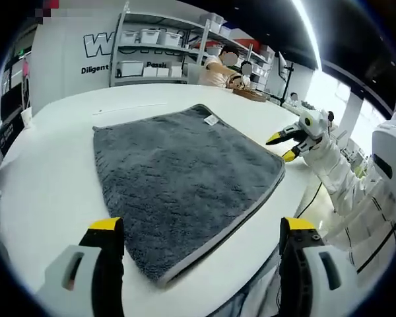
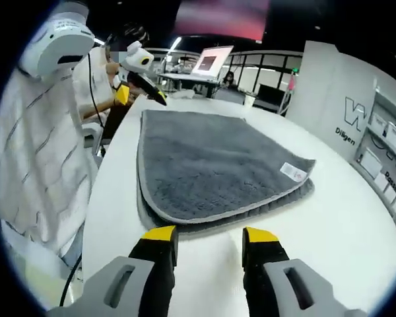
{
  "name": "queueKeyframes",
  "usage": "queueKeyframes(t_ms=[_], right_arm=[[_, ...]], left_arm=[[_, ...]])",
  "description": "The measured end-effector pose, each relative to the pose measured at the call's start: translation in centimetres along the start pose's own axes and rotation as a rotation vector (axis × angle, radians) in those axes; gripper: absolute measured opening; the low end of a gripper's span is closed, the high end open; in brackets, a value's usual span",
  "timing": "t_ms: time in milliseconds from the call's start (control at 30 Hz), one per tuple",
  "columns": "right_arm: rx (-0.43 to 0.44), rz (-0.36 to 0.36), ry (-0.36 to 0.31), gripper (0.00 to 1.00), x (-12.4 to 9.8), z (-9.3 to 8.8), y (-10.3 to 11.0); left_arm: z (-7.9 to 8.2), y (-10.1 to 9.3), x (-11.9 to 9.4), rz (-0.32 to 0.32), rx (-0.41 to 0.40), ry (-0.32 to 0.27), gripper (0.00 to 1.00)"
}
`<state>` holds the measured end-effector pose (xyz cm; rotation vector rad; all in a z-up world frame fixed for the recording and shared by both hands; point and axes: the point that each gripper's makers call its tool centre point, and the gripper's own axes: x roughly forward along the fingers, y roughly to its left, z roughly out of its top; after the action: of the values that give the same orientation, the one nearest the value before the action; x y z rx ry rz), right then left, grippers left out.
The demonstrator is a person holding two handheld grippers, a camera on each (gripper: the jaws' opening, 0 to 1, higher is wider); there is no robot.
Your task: Open the folded towel by lifting each exposed corner and separating the folded layers until the towel lies flat within the target outline without major curled edges
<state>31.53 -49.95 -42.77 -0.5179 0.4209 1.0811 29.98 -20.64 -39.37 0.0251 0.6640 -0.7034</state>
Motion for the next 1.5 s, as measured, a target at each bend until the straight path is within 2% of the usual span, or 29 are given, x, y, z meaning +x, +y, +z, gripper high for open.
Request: queueKeyframes(t_ms=[167, 333, 500, 600, 667, 767, 867, 1067, 1200, 1267, 1333, 1400, 1500], right_arm=[[-0.009, -0.024, 0.012, 0.39, -0.9, 0.0, 0.6], [0.025, -0.056, -0.041, 0.41, -2.1, 1.0, 1.1], [0.051, -0.087, -0.044, 0.54, -3.0, 1.3, 1.8], [0.075, -0.136, 0.004, 0.60, -3.5, 0.7, 2.0], [0.092, -0.162, 0.034, 0.69, -3.6, 0.0, 2.0], [0.114, -0.183, 0.047, 0.77, -3.8, -0.6, 2.0], [0.151, -0.209, 0.041, 0.83, -4.1, -1.0, 2.0], [0.242, -0.294, 0.026, 0.99, -5.1, -1.4, 1.3], [0.277, -0.318, 0.018, 0.99, -5.5, -1.3, 1.6], [0.275, -0.331, 0.025, 0.99, -5.6, -1.4, 1.8], [0.274, -0.336, 0.029, 0.99, -5.6, -1.4, 1.9], [0.273, -0.346, 0.029, 0.99, -5.8, -1.3, 2.2], [0.269, -0.347, 0.025, 0.99, -5.8, -0.9, 2.7]], left_arm=[[1.2, -1.4, 1.2, -0.044, 0.037, -0.006, 0.96], [2.4, -3.3, 2.9, -0.088, 0.088, -0.007, 0.96], [3.7, -5.2, 4.6, -0.138, 0.093, -0.035, 0.93], [4.8, -7.1, 6.0, -0.189, 0.092, -0.063, 0.90], [5.2, -7.8, 6.4, -0.208, 0.092, -0.072, 0.84], [5.7, -9.5, 7.7, -0.246, 0.101, -0.083, 0.80], [6.3, -11.0, 8.7, -0.278, 0.106, -0.101, 0.82], [7.1, -13.8, 10.8, -0.316, 0.130, -0.132, 0.76], [7.3, -15.5, 12.1, -0.328, 0.166, -0.136, 0.70], [7.1, -16.4, 12.8, -0.327, 0.216, -0.129, 0.66], [7.1, -16.9, 13.2, -0.325, 0.226, -0.129, 0.62], [7.1, -18.4, 14.2, -0.332, 0.266, -0.130, 0.57], [6.9, -19.6, 14.8, -0.351, 0.289, -0.132, 0.50]])
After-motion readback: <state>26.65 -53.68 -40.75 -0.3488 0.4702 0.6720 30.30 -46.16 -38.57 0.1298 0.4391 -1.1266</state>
